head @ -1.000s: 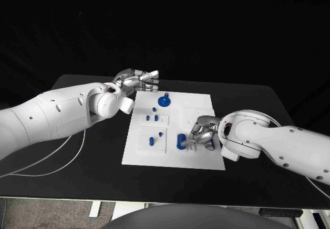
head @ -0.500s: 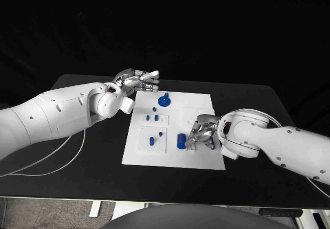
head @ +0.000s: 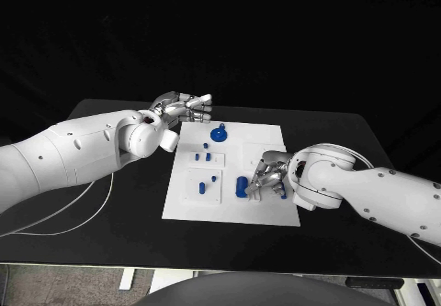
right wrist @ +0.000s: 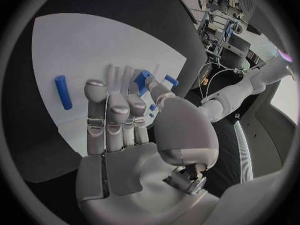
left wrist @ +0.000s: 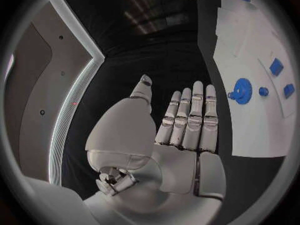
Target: Assemble the parts on the task board
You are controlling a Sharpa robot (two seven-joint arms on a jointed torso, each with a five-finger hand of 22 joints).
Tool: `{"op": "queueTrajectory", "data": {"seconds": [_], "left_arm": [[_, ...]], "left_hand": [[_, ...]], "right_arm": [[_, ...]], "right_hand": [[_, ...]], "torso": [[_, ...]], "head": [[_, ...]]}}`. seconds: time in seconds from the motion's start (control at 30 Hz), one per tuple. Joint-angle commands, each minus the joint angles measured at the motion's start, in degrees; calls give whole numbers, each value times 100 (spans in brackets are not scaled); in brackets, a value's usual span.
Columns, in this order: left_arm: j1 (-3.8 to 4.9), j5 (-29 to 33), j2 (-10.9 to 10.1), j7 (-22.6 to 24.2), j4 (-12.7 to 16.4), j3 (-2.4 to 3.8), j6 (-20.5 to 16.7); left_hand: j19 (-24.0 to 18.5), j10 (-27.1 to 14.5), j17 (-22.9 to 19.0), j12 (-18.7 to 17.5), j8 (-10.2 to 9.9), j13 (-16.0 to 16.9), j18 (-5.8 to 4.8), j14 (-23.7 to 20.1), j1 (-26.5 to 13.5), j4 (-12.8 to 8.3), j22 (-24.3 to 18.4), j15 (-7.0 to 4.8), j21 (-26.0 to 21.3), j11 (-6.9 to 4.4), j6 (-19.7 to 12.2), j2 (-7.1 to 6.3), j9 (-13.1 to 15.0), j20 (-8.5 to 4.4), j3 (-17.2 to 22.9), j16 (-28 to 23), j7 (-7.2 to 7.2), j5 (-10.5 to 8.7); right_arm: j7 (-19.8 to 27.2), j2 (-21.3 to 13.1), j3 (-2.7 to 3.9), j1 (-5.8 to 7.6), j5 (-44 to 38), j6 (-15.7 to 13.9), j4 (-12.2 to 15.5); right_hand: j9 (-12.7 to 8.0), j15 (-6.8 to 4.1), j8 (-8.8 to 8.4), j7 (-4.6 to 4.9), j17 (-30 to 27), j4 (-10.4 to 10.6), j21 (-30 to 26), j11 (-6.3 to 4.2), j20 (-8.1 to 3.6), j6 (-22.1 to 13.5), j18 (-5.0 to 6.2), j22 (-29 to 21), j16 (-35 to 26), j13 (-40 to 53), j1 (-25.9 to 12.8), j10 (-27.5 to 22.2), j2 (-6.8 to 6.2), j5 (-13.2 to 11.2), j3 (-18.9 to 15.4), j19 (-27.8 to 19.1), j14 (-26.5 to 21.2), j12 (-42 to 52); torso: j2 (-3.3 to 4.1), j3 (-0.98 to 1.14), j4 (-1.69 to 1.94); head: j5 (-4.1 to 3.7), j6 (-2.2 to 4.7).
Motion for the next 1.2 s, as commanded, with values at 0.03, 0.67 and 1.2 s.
{"op": "queueTrajectory", "data": {"seconds": [0.03,0.67,1.2], "left_arm": [[9,-12,7,29,9,3,42],[9,-12,-5,13,11,1,51],[9,-14,-11,8,10,-1,54]], "left_hand": [[-49,-27,5,8,7,5,23,-38,-22,-26,7,-10,33,7,-20,38,7,4,4,-24,1,-24],[-49,-27,5,8,7,5,23,-38,-22,-26,7,-10,33,7,-20,38,7,4,4,-24,1,-24],[-52,-30,6,7,7,5,22,-42,-16,-33,7,-8,34,8,-19,40,7,5,3,-25,0,-21]], "right_arm": [[-137,18,-5,-8,-271,-65,-57],[-173,77,-17,-17,-163,159,-145],[-85,85,-22,-30,-134,182,-131]], "right_hand": [[4,-50,-20,5,-6,29,25,-6,-41,40,-68,-3,25,6,-68,31,5,59,-7,294,5,16],[5,-51,-20,8,-39,-122,20,-7,-42,32,-74,-26,13,19,-62,29,48,386,-20,289,-1,-6],[-3,-46,-22,10,-41,112,22,-1,-38,45,-71,-37,23,32,-94,37,-80,422,-442,288,2,-2]], "torso": [[-1,2,-5],[0,0,3],[0,3,-5]], "head": [[2,-7],[25,-25],[34,-21]]}}
